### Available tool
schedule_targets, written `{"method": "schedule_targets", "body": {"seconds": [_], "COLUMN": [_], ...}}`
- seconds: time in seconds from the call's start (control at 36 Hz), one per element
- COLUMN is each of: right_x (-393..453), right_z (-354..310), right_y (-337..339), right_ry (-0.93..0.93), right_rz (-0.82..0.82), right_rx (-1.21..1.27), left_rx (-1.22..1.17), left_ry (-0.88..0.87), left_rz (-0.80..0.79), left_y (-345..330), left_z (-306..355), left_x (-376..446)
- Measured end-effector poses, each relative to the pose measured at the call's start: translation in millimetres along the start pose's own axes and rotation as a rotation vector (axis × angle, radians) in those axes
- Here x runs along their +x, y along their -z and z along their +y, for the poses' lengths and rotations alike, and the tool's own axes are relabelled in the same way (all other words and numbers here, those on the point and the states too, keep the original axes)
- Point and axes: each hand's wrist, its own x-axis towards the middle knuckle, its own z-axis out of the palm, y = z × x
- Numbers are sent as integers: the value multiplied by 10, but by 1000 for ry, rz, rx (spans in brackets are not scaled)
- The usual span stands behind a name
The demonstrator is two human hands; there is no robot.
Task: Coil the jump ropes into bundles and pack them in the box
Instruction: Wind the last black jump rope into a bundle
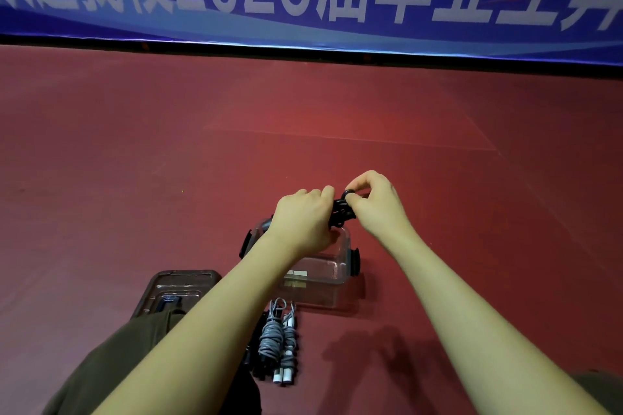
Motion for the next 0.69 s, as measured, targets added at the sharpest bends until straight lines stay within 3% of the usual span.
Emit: {"method": "schedule_targets", "body": {"seconds": [0.25, 0.47, 0.58, 0.69], "right_x": [-107, -64, -92, -107], "right_z": [-65, -13, 22, -18], "right_y": [-39, 106, 86, 77], "right_ry": [235, 477, 460, 368], "right_rz": [120, 36, 75, 129], "right_rx": [-217, -492, -546, -432], "left_rx": [-99, -99, -93, -90], "left_ry": [94, 22, -5, -18], "left_rz": [36, 49, 56, 91], "left_y": [9, -37, -44, -7], "left_z": [10, 31, 50, 71], "left_x": [14, 8, -27, -40]}}
